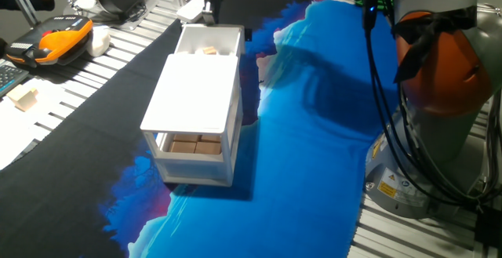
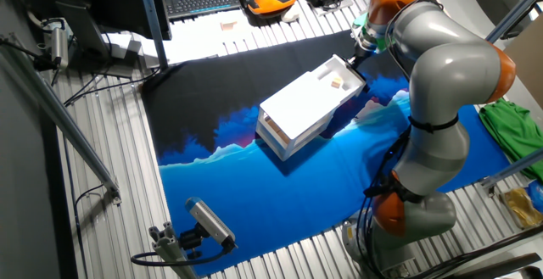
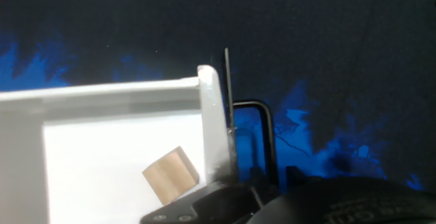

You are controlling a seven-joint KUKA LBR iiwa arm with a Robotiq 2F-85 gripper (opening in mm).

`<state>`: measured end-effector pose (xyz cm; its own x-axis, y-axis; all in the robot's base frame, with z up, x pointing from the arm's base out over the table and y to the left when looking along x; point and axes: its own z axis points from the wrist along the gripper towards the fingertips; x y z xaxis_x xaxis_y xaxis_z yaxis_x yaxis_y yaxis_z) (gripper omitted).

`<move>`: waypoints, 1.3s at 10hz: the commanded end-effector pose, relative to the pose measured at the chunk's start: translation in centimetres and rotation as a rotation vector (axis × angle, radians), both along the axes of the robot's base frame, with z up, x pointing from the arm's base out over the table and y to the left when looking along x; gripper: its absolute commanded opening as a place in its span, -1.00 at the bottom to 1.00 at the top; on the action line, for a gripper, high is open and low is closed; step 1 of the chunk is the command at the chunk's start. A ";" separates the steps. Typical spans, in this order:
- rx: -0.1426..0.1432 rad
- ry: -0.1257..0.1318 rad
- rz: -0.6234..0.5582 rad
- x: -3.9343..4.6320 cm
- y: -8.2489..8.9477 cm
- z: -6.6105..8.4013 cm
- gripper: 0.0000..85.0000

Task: Grasp the handle and close the drawer

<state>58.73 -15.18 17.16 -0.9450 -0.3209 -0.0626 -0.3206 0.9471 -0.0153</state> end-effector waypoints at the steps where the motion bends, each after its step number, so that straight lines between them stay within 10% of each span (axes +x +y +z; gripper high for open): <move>1: 0.002 0.001 0.000 -0.02 0.0 0.0 -0.20; 2: 0.003 0.003 0.000 -0.02 0.0 0.0 -0.60; 8: 0.013 0.006 0.015 -0.11 -0.1 0.0 -0.60; 9: 0.018 0.012 0.027 -0.16 -0.1 0.0 -1.00; 13: 0.000 -0.006 0.021 -0.29 0.0 0.0 -1.00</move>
